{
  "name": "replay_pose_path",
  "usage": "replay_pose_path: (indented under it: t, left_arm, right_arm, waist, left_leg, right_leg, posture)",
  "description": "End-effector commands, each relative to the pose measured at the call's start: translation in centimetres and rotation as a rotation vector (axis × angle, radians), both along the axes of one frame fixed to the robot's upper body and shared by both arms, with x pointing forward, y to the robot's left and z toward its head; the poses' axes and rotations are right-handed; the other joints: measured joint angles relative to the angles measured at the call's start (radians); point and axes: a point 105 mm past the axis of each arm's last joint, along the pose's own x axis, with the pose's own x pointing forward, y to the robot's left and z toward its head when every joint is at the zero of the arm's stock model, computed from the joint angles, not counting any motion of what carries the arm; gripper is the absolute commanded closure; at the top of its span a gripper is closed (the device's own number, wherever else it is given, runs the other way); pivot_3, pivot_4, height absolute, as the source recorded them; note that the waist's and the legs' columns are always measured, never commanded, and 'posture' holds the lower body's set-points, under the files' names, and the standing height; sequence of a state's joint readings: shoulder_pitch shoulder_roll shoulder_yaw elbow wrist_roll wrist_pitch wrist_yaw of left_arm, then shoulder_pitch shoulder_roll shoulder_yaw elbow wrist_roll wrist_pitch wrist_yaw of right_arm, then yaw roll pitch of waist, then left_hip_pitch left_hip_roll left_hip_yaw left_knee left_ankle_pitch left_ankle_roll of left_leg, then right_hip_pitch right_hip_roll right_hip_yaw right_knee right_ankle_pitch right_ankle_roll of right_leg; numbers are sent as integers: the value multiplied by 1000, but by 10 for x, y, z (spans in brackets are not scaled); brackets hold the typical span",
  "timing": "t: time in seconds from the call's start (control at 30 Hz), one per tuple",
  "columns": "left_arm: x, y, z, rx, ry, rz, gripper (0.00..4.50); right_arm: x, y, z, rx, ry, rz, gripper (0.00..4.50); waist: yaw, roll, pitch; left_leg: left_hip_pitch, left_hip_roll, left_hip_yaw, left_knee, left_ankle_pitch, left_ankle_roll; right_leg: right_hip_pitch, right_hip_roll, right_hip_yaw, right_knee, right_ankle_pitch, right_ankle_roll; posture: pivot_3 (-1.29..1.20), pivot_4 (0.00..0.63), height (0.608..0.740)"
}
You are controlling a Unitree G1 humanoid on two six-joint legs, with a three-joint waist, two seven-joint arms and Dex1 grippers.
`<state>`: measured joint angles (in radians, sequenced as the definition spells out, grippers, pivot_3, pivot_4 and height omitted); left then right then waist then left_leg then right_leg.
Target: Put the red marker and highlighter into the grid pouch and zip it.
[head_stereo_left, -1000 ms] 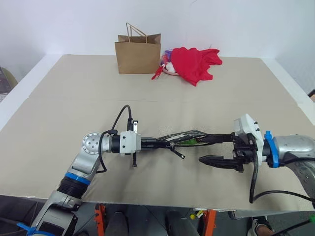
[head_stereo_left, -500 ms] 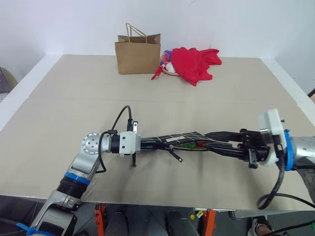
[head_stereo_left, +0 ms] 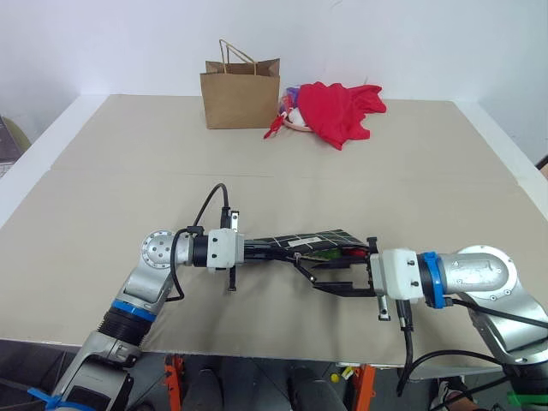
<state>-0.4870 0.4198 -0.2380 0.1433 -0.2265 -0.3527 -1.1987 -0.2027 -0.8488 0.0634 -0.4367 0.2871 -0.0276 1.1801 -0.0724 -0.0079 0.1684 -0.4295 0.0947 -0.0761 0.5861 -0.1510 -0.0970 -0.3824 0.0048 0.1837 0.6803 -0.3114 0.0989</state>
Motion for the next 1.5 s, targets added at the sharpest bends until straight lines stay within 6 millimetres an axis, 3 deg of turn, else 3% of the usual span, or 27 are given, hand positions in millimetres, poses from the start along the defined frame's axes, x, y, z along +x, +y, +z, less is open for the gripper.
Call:
replay_pose_path:
  t: [0.03, 0.3, 0.7, 1.2, 1.23, 1.3, 1.5]
  left_arm:
    - [-2, 1, 14, -29, -49, -4, 4500]
    - [-4, 1, 14, -24, -46, -12, 4500]
    - [-3, 1, 14, -23, -40, -4, 4500]
    - [-2, 1, 14, -24, -32, 3, 4500]
    - [-2, 1, 14, -25, -32, 3, 4500]
    - [-2, 1, 14, -25, -32, 4, 4500]
    - [-1, 1, 14, -28, -30, 6, 4500]
  right_arm:
    - [0, -1, -1, -40, -104, 54, 3229]
    - [7, 1, -5, -53, -224, 88, 3229]
    - [9, 12, 5, 5, -326, 140, 3229]
    - [14, 17, 5, 17, -324, 161, 3229]
    - [14, 17, 4, 14, -322, 160, 3799]
    - [15, 16, 3, 9, -321, 158, 4385]
    - [13, 21, 8, 31, -324, 164, 4385]
  waist:
    - [0, 0, 0]
    - [0, 0, 0]
    - [0, 0, 0]
    - [0, 0, 0]
    - [0, 0, 0]
    - [0, 0, 0]
    - [0, 0, 0]
  left_leg:
    - [0, 0, 0, 0, 0, 0]
    - [0, 0, 0, 0, 0, 0]
    - [1, 0, 0, 0, 0, 0]
    - [1, 0, 0, 0, 0, -1]
    - [1, 0, 0, 0, 0, -1]
    - [1, 0, 0, 0, 0, 0]
    - [1, 0, 0, 0, 0, -1]
  right_leg:
    - [0, 0, 0, 0, 0, 0]
    - [1, 0, 0, 0, 0, 0]
    - [1, 0, 0, 0, 0, -1]
    - [1, 0, 0, 0, 1, -1]
    - [1, 0, 0, 0, 1, -1]
    - [1, 0, 0, 0, 1, -1]
    - [2, 0, 0, 0, 1, -1]
  posture:
    - [0, 150, 740]
    - [0, 150, 740]
    - [0, 150, 740]
    - [0, 150, 740]
    - [0, 150, 740]
    - [0, 150, 740]
    - [0, 150, 740]
